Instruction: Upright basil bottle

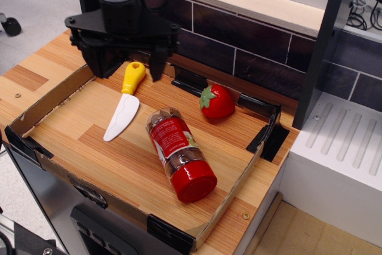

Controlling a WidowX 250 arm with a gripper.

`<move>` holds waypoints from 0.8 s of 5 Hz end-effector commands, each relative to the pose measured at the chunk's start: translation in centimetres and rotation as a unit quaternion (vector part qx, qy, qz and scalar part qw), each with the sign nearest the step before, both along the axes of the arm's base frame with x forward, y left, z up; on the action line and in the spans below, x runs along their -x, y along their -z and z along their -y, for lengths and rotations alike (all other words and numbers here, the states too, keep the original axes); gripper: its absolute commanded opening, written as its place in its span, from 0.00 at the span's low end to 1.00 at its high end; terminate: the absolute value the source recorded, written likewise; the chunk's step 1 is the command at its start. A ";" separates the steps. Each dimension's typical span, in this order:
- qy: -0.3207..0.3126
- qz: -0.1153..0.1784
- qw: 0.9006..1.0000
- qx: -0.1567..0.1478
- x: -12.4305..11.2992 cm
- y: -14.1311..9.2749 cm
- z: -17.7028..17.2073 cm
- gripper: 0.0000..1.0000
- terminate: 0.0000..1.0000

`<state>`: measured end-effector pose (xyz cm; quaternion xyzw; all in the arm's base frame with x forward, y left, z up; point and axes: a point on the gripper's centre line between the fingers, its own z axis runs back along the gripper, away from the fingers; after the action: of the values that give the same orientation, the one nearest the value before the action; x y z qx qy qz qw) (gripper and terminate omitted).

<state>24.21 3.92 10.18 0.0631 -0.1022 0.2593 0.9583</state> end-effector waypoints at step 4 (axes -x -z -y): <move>-0.145 0.009 0.986 0.077 3.0 4.8 9.4 1.00 0.00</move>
<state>20.10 -5.16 4.50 0.0064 -0.0722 0.3988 0.9142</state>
